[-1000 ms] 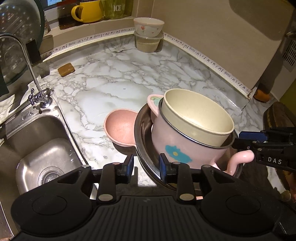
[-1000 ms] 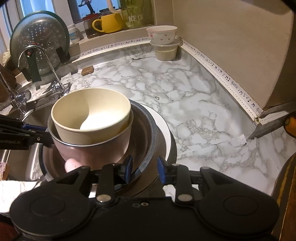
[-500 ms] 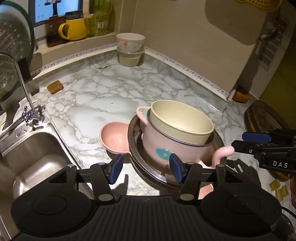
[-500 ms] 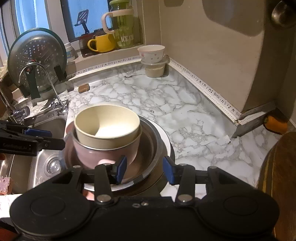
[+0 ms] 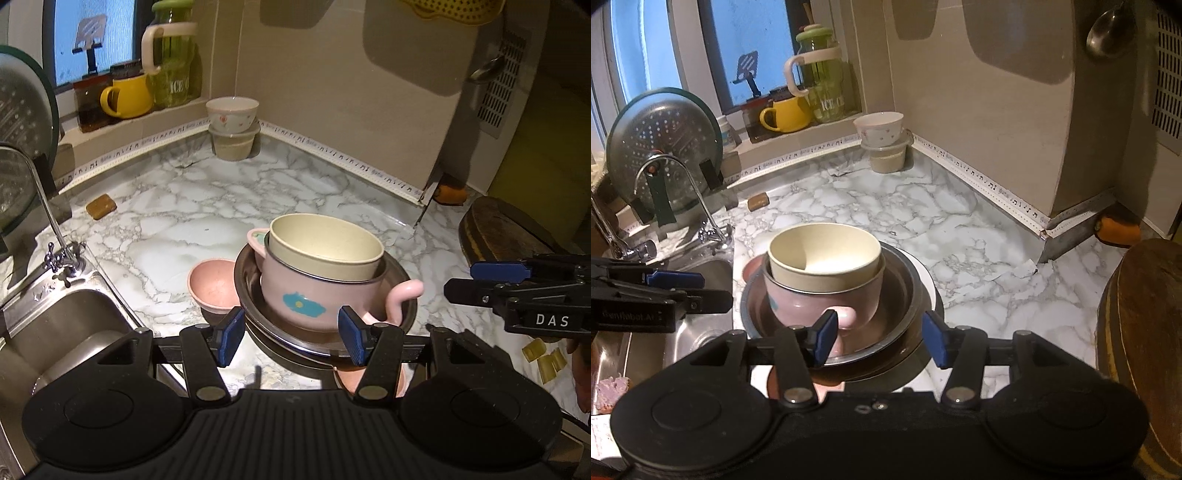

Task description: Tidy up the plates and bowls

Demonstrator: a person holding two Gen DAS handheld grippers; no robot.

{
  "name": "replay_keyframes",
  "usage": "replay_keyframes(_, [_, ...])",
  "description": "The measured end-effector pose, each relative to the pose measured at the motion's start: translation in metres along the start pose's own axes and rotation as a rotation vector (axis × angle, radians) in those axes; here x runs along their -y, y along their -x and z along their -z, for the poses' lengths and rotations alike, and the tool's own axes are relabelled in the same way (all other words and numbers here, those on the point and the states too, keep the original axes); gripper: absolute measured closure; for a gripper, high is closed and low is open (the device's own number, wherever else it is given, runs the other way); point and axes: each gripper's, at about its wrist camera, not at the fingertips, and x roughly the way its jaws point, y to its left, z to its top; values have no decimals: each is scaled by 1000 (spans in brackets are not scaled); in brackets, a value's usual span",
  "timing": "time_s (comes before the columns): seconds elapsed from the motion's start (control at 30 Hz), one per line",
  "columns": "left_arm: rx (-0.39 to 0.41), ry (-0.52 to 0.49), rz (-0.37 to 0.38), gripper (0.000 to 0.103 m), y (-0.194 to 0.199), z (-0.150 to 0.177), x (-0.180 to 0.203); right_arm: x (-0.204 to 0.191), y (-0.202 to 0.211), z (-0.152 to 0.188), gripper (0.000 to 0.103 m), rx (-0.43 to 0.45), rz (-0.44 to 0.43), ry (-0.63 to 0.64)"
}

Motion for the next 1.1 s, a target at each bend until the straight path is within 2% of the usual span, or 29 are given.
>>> replay_keyframes(0.13, [23, -7, 3, 40, 8, 3, 3, -8, 8, 4, 48, 23, -9, -3])
replay_keyframes(0.37, [84, -5, 11, 24, 23, 9, 5, -19, 21, 9, 33, 75, -32, -15])
replay_keyframes(0.57, [100, 19, 7, 22, 28, 15, 3, -25, 28, 15, 19, 100, -53, -35])
replay_keyframes(0.63, [104, 33, 8, 14, 28, 17, 1, -26, 30, 17, 15, 107, -56, -36])
replay_keyframes(0.7, [117, 48, 3, 0, 30, 19, -1, -29, 32, 18, 9, 120, -56, -38])
replay_keyframes(0.77, [134, 65, 5, 0, 32, 21, -4, -30, 35, 20, 1, 134, -52, -46])
replay_keyframes(0.97, [143, 96, -3, 0, 35, 22, -10, -28, 38, 24, 0, 142, -50, -76])
replay_keyframes(1.1, [154, 99, -7, 0, 37, 23, -11, -27, 41, 28, 0, 177, -13, -96])
